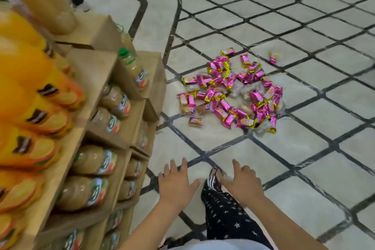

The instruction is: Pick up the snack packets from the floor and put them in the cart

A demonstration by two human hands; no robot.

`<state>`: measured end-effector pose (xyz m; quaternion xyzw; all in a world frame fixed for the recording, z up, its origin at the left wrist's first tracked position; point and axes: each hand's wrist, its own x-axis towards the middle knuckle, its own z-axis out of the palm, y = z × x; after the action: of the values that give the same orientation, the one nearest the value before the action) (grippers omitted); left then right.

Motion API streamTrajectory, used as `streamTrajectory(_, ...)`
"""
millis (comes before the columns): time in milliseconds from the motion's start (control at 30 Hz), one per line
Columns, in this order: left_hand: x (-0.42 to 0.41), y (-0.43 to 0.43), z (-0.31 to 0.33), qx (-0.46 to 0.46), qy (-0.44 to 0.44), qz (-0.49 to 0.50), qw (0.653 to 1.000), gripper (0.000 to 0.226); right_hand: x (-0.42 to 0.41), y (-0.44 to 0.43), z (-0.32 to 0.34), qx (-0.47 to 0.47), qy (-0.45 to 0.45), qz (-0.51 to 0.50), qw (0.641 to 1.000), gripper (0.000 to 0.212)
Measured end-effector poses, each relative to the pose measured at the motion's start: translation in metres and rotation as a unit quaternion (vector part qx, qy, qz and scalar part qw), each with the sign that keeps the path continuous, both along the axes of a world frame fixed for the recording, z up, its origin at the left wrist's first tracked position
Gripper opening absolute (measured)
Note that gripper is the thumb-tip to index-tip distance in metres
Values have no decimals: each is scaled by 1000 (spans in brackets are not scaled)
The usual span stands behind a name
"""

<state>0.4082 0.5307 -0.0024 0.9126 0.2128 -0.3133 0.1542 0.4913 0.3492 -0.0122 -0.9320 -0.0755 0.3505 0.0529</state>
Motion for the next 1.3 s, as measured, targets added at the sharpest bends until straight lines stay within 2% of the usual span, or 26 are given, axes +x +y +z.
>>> streamTrajectory(200,127,-16,8,13,16,-38,999,81,126,-28,-1,-28,11,17,999,81)
streamTrajectory(333,184,-13,2,15,21,-36,999,80,191,-32,-12,-49,31,32,998,83)
streamTrajectory(600,270,18,-43,0,89,-69,994,82,283,-13,-54,-68,94,-20,993,83)
streamTrajectory(933,413,82,-110,-15,94,-97,991,79,384,5,-107,-86,138,-124,979,76)
streamTrajectory(1033,458,93,-160,-40,92,-107,989,80,420,13,-154,-63,120,-147,980,77)
streamTrajectory(1133,499,102,-244,-51,79,-91,991,82,455,18,-236,-39,102,-114,988,80)
streamTrajectory(1300,558,98,-420,-58,40,-73,995,93,509,21,-414,-51,91,39,994,85)
